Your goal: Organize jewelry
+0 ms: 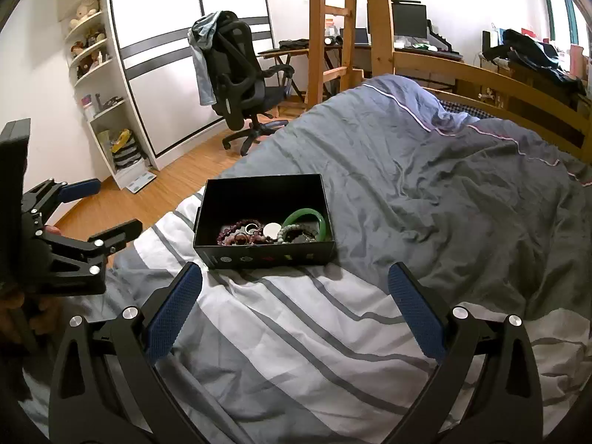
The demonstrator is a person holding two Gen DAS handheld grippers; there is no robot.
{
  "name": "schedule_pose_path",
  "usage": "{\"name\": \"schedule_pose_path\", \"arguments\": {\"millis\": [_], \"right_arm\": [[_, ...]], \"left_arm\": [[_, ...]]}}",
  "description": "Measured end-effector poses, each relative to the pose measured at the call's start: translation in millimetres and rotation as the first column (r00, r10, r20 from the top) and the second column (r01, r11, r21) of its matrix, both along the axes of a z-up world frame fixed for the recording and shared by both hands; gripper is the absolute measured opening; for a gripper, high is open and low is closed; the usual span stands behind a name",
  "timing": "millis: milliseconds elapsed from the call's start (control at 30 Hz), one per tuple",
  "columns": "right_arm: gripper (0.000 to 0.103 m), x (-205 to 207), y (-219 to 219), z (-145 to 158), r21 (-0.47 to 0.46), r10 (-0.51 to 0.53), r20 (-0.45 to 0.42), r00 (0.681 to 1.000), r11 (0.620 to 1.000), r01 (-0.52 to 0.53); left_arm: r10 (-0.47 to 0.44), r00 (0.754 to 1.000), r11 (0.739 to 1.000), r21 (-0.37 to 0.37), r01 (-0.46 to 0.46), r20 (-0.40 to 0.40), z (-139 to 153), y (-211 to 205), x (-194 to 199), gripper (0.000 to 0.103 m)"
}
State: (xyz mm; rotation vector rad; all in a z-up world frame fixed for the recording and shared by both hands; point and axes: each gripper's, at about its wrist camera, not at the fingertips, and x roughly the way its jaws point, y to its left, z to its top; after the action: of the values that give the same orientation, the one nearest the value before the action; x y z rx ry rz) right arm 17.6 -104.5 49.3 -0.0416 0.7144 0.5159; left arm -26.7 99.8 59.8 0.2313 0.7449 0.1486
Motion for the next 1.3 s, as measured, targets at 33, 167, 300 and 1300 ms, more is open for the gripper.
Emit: {"name": "schedule_pose_path", "arguments": {"millis": [33,167,300,1300], "right_arm": [[0.099,0,0,0,0.001,0.001,-0.002,1.0,1.0,-0.001],[0.099,-1,-1,-2,0.003,0.01,-0.007,1.0,1.0,-0.01],[0.099,-1,-2,-3,0.01,0.016,-0.004,1.0,1.0,-0.016],[0.099,2,-2,-10,0.016,0.023,-0.013,1.0,1.0,-0.022]], "left_arm": [[-0.004,1.0,1.0,0.009,0.004,-0.002,-1,-2,1,0.097],[-0.015,1.0,1.0,0.02,0.015,-0.013,-6,-6,5,0.097],[-0.011,1.0,1.0,0.006,0.011,-0.025,-10,-4,9,0.097],[0.001,1.0,1.0,-0.025,-0.002,-0.03,-11,3,10,0.097]]}}
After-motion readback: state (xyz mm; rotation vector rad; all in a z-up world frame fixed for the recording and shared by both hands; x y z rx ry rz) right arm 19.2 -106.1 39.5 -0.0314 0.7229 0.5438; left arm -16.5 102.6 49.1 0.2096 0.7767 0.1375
